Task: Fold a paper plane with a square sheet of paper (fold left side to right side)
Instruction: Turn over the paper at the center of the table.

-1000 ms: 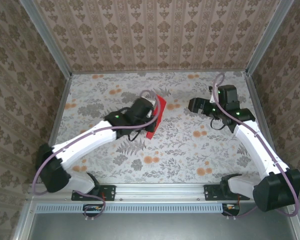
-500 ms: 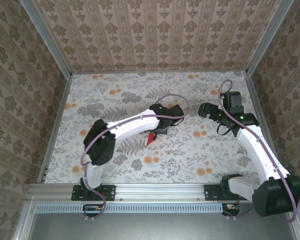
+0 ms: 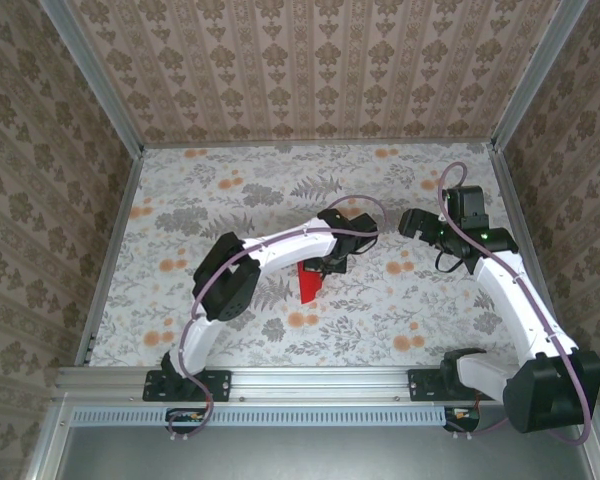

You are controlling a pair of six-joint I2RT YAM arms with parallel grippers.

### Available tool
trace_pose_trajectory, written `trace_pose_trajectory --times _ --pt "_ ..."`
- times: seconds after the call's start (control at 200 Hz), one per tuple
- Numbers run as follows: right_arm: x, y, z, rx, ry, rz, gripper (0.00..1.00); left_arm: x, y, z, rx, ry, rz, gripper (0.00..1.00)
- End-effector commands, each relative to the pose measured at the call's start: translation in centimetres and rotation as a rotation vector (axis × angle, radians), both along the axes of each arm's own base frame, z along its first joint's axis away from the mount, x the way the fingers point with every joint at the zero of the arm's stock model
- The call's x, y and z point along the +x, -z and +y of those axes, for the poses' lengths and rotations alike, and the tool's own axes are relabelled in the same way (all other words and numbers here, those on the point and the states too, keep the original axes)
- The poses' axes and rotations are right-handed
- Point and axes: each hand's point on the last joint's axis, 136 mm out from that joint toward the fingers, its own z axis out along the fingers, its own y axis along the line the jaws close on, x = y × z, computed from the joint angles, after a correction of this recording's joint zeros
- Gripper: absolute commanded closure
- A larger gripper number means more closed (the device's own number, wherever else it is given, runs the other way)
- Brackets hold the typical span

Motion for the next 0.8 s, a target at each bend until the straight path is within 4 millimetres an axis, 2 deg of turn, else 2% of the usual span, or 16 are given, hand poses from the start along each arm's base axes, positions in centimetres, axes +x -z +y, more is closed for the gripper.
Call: trace_pose_trajectory --times 0.0,0.135,0.245,0.345,0.53,0.6,0.68,0.795 --pt "-0.5 0.4 0.5 0.026 -0.023 0.016 0.0 0.6 0.9 -2.4 -0.113 0.03 0.066 0.91" --pt "-0.4 0.6 0.9 0.04 -0.041 0.026 0.0 0.6 1.6 -3.8 -0.194 0.055 0.129 0.81" --pt "-0.4 0.9 1.3 0.055 -0.062 0.039 0.0 0.8 0.9 -5.0 -0.26 0.107 0.14 0.73" --pt "-0.4 1.4 1.9 0.081 -0.085 0.061 0.0 1.1 -0.6 -5.6 -0.334 0.15 0.12 0.65" --pt "-0.2 2.5 3.6 0.16 -0.142 0.104 0.0 1.4 -4.7 -6.1 -0.571 0.204 0.071 0.48" --pt "-0.1 2.8 4.5 0.19 -0.174 0.112 0.0 1.7 -5.8 -5.3 -0.628 0.197 0.052 0.44" --pt "0.0 2.9 5.9 0.223 -0.23 0.115 0.01 2.2 -6.8 -3.8 -0.663 0.182 0.032 0.44" --pt "0.4 3.4 8.5 0.295 -0.307 0.13 0.14 2.7 -7.1 -1.4 -0.716 0.15 0.017 0.46"
